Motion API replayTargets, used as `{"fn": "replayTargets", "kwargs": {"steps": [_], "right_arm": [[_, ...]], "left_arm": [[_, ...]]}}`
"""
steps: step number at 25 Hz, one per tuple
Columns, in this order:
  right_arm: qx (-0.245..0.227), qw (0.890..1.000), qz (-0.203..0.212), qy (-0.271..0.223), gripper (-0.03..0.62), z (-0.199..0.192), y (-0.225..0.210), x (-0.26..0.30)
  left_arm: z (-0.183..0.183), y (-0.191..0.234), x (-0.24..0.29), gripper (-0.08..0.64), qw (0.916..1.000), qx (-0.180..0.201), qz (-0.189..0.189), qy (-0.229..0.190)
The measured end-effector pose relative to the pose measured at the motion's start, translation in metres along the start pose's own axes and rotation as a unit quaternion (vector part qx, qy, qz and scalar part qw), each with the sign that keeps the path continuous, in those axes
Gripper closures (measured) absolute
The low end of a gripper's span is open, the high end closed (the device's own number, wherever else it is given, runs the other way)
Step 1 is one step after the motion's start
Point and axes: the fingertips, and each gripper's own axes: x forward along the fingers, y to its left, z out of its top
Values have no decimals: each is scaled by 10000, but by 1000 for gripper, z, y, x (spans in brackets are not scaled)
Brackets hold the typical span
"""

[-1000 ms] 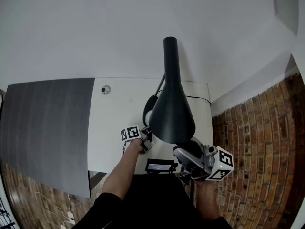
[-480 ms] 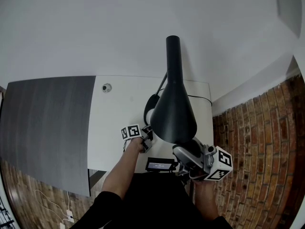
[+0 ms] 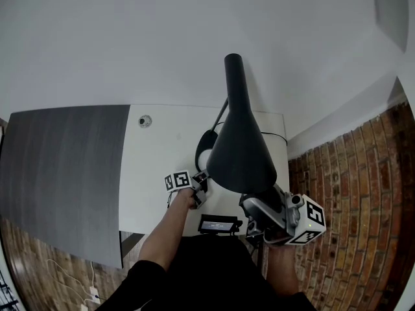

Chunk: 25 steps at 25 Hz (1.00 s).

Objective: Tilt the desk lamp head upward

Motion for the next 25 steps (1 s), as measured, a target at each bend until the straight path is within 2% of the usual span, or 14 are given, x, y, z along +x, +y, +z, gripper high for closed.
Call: {"fn": "replayTargets", "kwargs": {"steps": [25], "right_arm": [[-233, 9994, 151, -205, 479, 31, 12, 20]], "left_arm": [[1, 0, -1, 549, 10000, 24, 16, -3]]}}
